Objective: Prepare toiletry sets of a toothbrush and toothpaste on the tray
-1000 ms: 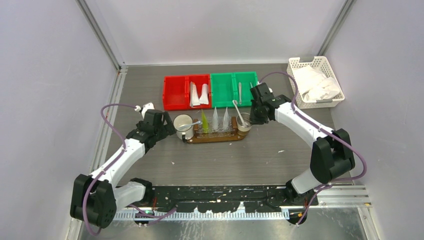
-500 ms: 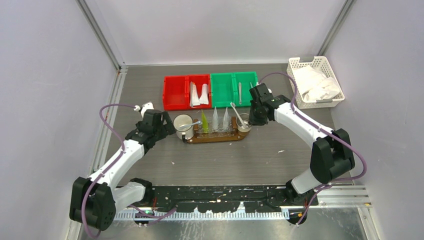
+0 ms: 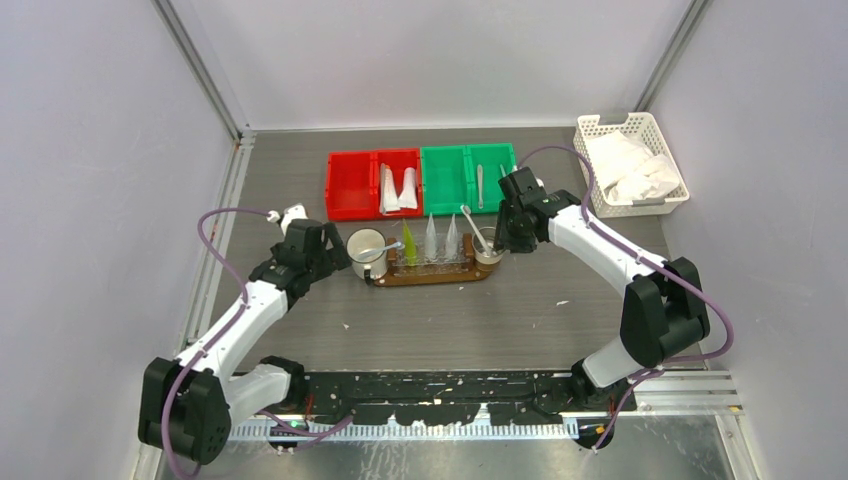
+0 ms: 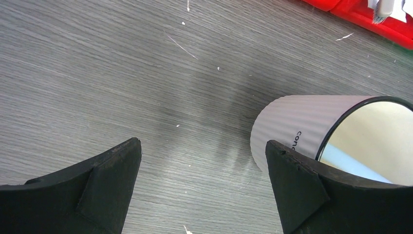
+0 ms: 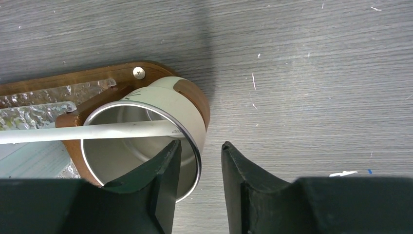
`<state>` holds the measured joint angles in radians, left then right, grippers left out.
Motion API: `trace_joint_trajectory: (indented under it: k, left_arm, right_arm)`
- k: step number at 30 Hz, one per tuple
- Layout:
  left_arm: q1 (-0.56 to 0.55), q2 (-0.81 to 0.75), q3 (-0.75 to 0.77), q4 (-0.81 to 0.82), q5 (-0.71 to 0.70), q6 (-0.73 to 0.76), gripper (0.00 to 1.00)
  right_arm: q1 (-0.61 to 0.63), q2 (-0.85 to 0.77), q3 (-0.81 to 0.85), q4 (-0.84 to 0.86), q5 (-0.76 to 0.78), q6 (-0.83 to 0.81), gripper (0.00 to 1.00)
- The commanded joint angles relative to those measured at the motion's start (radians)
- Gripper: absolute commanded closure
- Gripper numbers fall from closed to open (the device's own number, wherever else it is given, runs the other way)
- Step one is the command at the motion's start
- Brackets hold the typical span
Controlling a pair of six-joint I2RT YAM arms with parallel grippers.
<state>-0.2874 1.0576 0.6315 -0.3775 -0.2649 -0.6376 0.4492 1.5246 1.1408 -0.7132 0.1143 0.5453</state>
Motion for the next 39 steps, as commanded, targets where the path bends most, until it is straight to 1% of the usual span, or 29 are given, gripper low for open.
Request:
trace_joint_trajectory:
  k: [1,8,10,13,17,18,19,21,22,27,29,32,33,36,38,39]
  left_arm:
    - [0.005,-0.045,0.032,-0.016,-0.018,0.025,0.0]
    - [0.005,-0.067,0.046,-0.04,-0.026,0.032,0.0]
    - [0.005,-0.067,0.045,-0.041,-0.029,0.033,0.0]
    - [0.005,-0.066,0.045,-0.042,-0.04,0.035,0.0]
    - [0.007,-0.083,0.046,-0.047,-0.068,0.043,0.0]
    - [0.008,-0.088,0.05,-0.052,-0.07,0.046,0.0]
    - [0.008,-0.096,0.06,-0.063,-0.071,0.051,0.0]
    - [0.008,-0.117,0.086,-0.093,-0.063,0.071,0.0]
    - [0.008,-0.133,0.097,-0.106,-0.06,0.083,0.0]
    - [0.008,-0.236,0.108,-0.108,-0.05,0.137,0.0]
    - [0.008,-0.264,0.102,-0.082,-0.047,0.168,0.0]
    - [0.008,-0.287,0.079,-0.029,-0.093,0.219,0.0]
    - [0.008,-0.293,0.066,0.002,-0.103,0.242,0.0]
    - [0.008,-0.303,0.009,0.122,-0.162,0.309,0.0]
    - [0.008,-0.289,-0.003,0.16,-0.213,0.326,0.0]
    - [0.008,-0.276,-0.013,0.204,-0.217,0.343,0.0]
  right_arm:
    - [-0.001,-0.048,0.015,-0.006,0.029,-0.001,0.57]
    - [-0.017,-0.066,0.017,-0.018,0.032,-0.004,0.54]
    - [-0.023,-0.072,0.015,-0.02,0.034,-0.004,0.51]
    - [-0.035,-0.085,0.012,-0.023,0.037,-0.005,0.42]
    - [-0.058,-0.111,0.005,-0.026,0.046,-0.012,0.39]
    - [-0.068,-0.118,0.004,-0.028,0.046,-0.014,0.36]
    - [-0.08,-0.127,0.004,-0.033,0.048,-0.019,0.28]
    - [-0.103,-0.152,0.005,-0.043,0.065,-0.031,0.03]
    - [-0.116,-0.169,0.004,-0.047,0.081,-0.039,0.01]
    - [-0.196,-0.266,-0.022,-0.021,0.193,-0.06,0.0]
    - [-0.201,-0.302,-0.04,0.01,0.3,-0.073,0.0]
    - [-0.202,-0.353,-0.109,0.117,0.4,-0.159,0.0]
    - [-0.204,-0.366,-0.137,0.165,0.409,-0.191,0.0]
    - [-0.205,-0.382,-0.192,0.278,0.5,-0.229,0.0]
    - [-0.219,-0.392,-0.212,0.322,0.491,-0.254,0.0]
    - [-0.22,-0.404,-0.241,0.381,0.478,-0.275,0.0]
